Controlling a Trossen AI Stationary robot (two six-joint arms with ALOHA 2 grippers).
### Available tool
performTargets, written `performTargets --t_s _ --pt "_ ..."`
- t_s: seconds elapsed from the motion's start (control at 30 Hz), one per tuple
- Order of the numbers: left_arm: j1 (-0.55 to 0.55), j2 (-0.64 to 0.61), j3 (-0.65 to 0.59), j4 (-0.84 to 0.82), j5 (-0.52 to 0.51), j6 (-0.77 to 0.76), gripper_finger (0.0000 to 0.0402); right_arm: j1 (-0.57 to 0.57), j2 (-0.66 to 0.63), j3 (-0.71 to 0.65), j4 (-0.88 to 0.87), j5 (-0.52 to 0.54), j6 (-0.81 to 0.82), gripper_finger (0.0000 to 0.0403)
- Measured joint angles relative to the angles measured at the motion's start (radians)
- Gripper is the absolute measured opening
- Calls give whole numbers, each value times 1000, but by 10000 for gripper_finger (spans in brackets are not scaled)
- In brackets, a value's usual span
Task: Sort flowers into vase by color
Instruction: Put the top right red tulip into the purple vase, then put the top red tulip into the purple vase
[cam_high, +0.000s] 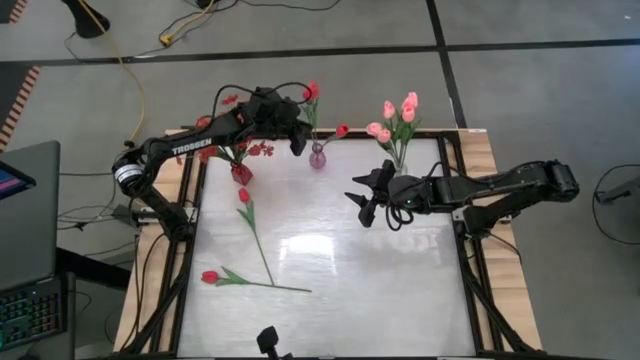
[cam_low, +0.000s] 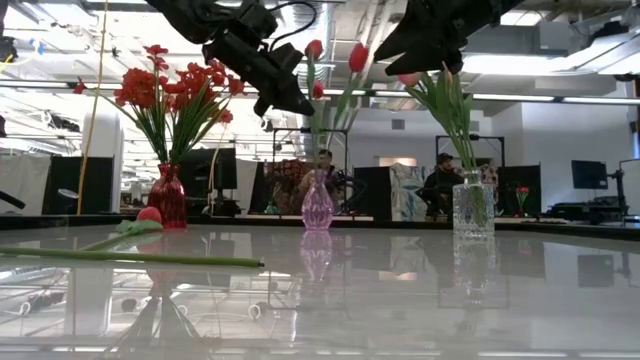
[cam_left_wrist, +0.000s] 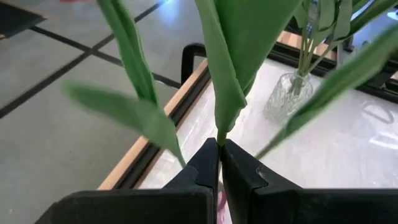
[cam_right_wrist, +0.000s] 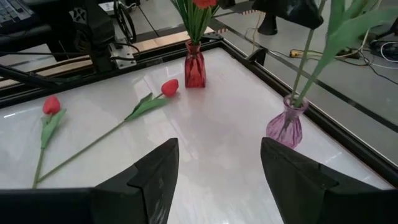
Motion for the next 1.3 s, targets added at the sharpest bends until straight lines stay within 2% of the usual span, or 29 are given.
performTargets --t_s 0.23,0.37,0.73,0.9,1.13,1.3 --pt "-12 12 0 0 -4 3 1 0 0 0 0 -1 -1 255" --pt "-18 15 0 -3 -43 9 15 0 0 0 -3 -3 -2 255" --pt "-19 13 0 -10 -53 18 121 0 0 0 -16 -3 -1 255" --pt "-19 -7 0 -86 -59 26 153 0 0 0 -16 -3 1 255" --pt "-22 -56 0 -229 -78 41 164 0 0 0 -16 -3 1 255" --pt "-53 -107 0 -256 -78 71 164 0 0 0 -16 -3 1 255"
